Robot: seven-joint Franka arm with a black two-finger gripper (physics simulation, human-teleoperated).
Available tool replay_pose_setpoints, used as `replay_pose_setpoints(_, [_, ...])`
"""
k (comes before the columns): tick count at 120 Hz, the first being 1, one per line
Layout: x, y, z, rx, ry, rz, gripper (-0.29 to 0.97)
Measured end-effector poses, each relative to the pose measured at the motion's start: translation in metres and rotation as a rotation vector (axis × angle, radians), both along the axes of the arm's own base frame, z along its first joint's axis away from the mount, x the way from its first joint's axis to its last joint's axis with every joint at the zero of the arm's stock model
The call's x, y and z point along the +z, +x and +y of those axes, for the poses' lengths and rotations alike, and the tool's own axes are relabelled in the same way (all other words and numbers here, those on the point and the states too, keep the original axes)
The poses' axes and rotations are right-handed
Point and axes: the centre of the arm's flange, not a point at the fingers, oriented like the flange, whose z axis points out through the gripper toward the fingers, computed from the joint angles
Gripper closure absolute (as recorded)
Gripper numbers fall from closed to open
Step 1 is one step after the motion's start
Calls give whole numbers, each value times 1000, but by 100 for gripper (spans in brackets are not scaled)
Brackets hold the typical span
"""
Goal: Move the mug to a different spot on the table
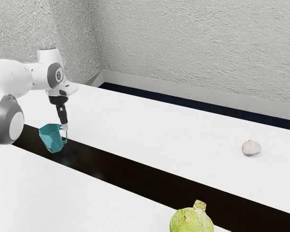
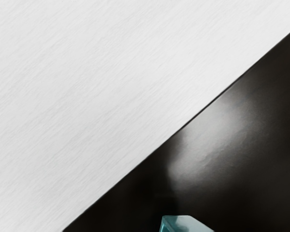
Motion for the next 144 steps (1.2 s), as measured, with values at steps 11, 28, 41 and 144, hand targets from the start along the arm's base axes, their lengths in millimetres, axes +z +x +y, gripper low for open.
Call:
replay_pose_setpoints(11, [-1,5,-6,-64,-12,-3,0])
replay_pose_setpoints(28, [-3,8,-8,-146,-14,3,0])
replay_pose_setpoints(41, [-8,6,-3,-194,-14,20,0])
replay_pose_setpoints(144, [-28,-5,6,-104,-54,75,21])
